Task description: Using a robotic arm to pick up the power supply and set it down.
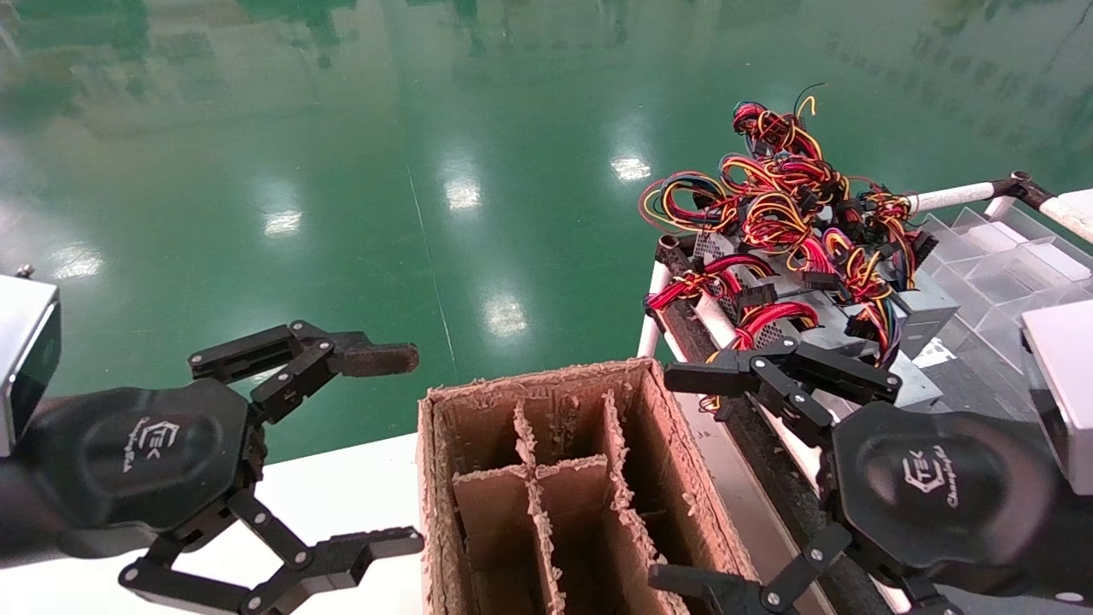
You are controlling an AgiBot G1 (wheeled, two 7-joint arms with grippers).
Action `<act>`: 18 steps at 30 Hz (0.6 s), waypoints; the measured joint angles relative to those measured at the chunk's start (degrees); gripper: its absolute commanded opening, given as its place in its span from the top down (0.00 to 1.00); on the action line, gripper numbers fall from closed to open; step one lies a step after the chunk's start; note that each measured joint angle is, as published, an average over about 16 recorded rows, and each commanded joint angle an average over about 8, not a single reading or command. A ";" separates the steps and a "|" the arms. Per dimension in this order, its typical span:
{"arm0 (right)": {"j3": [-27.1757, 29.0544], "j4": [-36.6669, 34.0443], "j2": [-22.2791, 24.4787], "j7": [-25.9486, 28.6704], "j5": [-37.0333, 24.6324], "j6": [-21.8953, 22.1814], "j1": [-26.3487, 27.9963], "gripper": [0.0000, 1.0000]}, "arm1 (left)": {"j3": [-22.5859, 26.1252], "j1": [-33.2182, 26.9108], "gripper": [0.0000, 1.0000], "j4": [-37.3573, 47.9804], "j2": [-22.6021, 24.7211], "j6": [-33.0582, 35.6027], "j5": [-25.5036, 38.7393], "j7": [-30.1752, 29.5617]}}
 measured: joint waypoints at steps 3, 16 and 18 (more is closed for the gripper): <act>0.04 -0.06 0.00 0.03 -0.05 0.09 0.00 0.00 | 0.00 0.00 0.00 0.00 0.00 0.00 0.00 0.00; 0.18 -0.20 0.03 0.12 -0.28 0.33 0.03 0.00 | 0.00 0.00 0.00 0.00 0.00 0.00 0.00 0.00; 0.20 -0.21 0.04 0.12 -0.30 0.34 0.03 0.00 | 0.00 0.00 0.00 0.00 0.00 0.00 0.00 0.00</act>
